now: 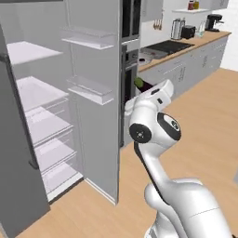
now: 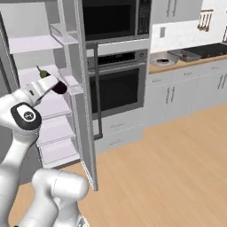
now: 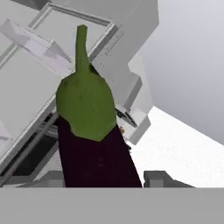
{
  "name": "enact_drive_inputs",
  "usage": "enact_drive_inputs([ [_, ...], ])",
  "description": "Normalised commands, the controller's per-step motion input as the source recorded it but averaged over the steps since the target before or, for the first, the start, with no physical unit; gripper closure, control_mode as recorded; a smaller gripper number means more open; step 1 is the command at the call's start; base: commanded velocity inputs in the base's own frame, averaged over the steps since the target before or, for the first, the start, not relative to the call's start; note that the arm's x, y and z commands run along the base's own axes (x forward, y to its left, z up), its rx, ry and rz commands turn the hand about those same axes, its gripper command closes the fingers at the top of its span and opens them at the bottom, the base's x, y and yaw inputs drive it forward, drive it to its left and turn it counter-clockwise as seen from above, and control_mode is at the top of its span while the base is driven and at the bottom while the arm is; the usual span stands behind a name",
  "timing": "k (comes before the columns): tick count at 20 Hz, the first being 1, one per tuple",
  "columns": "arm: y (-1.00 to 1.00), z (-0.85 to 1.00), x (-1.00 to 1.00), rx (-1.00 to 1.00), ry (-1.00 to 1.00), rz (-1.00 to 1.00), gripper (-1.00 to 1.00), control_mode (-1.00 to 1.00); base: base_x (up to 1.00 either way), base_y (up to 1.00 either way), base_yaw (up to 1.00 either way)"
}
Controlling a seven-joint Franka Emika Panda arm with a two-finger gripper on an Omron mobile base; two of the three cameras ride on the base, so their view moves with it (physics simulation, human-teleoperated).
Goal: Place one eggplant and one chicken drumstick in each tupperware on the nearby counter, to pack two identical lunches.
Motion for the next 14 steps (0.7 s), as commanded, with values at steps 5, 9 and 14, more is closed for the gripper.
enact_drive_inputs([
  [5,0.00,0.00,0.00,0.00,0.00,0.00,1.00,1.00,0.51,-1.00,-0.21],
  [9,0.00,0.00,0.00,0.00,0.00,0.00,1.00,1.00,1.00,-0.87,0.01],
  [14,0.00,0.00,0.00,0.00,0.00,0.00,1.00,1.00,1.00,-0.58,0.02],
])
